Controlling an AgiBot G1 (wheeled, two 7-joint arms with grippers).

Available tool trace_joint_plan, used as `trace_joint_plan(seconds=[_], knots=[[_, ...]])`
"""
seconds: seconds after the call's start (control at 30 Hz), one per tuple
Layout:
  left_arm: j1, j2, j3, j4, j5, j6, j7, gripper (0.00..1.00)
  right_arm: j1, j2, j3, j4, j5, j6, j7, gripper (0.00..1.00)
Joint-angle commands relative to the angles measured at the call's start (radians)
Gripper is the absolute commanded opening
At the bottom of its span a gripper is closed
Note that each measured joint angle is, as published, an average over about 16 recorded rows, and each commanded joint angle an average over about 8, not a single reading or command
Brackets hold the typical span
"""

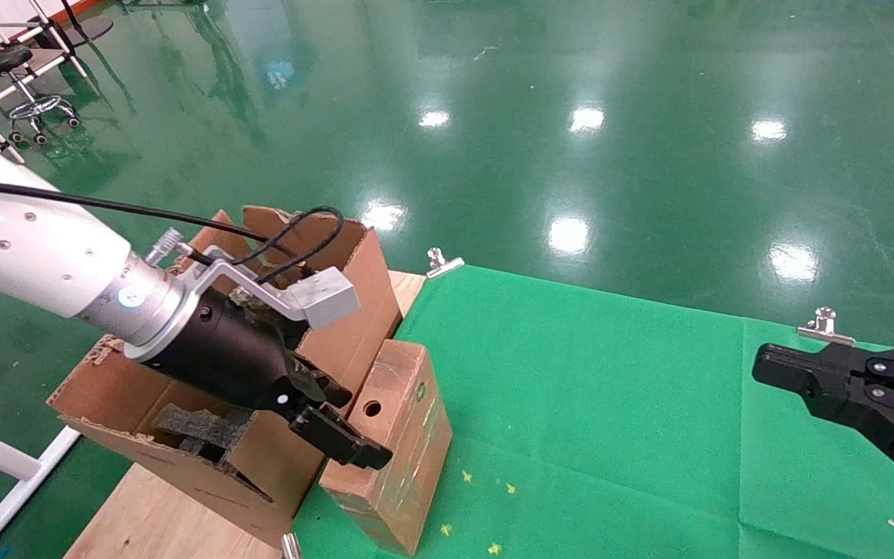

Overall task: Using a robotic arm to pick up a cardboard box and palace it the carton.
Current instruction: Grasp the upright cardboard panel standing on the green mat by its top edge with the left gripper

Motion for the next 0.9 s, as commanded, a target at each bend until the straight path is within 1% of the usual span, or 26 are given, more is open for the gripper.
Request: trace_joint_plan(seconds=[0.03,0.13,0.17,0.33,0.37,0.4,0.43,0.6,0.63,0.67,0.7,0.9], knots=[[-0.011,0.008,0.026,0.0,-0.004,-0.003,-0.014,1.0,0.0,0.0,0.0,0.0,0.0,0.0,0.0,0.0],[-0.02,0.019,0.049,-0.005,-0.005,-0.008,-0.03,1.0,0.0,0.0,0.0,0.0,0.0,0.0,0.0,0.0],[-0.023,0.022,0.056,-0.006,-0.004,-0.009,-0.035,1.0,0.0,0.0,0.0,0.0,0.0,0.0,0.0,0.04],[-0.034,0.038,0.086,-0.013,0.003,-0.016,-0.055,1.0,0.0,0.0,0.0,0.0,0.0,0.0,0.0,0.66],[-0.035,0.042,0.092,-0.014,0.006,-0.017,-0.058,0.99,0.0,0.0,0.0,0.0,0.0,0.0,0.0,0.79],[-0.037,0.046,0.097,-0.015,0.009,-0.018,-0.061,0.94,0.0,0.0,0.0,0.0,0.0,0.0,0.0,0.91],[-0.038,0.05,0.102,-0.016,0.012,-0.02,-0.063,0.83,0.0,0.0,0.0,0.0,0.0,0.0,0.0,1.0],[-0.04,0.066,0.122,-0.017,0.018,-0.023,-0.067,0.2,0.0,0.0,0.0,0.0,0.0,0.0,0.0,1.0],[-0.04,0.068,0.124,-0.017,0.017,-0.023,-0.066,0.09,0.0,0.0,0.0,0.0,0.0,0.0,0.0,1.0],[-0.04,0.069,0.126,-0.017,0.017,-0.023,-0.066,0.02,0.0,0.0,0.0,0.0,0.0,0.0,0.0,1.0],[-0.04,0.07,0.128,-0.016,0.017,-0.023,-0.066,0.0,0.0,0.0,0.0,0.0,0.0,0.0,0.0,1.0],[-0.039,0.07,0.126,-0.016,0.017,-0.023,-0.066,0.0,0.0,0.0,0.0,0.0,0.0,0.0,0.0,1.0]])
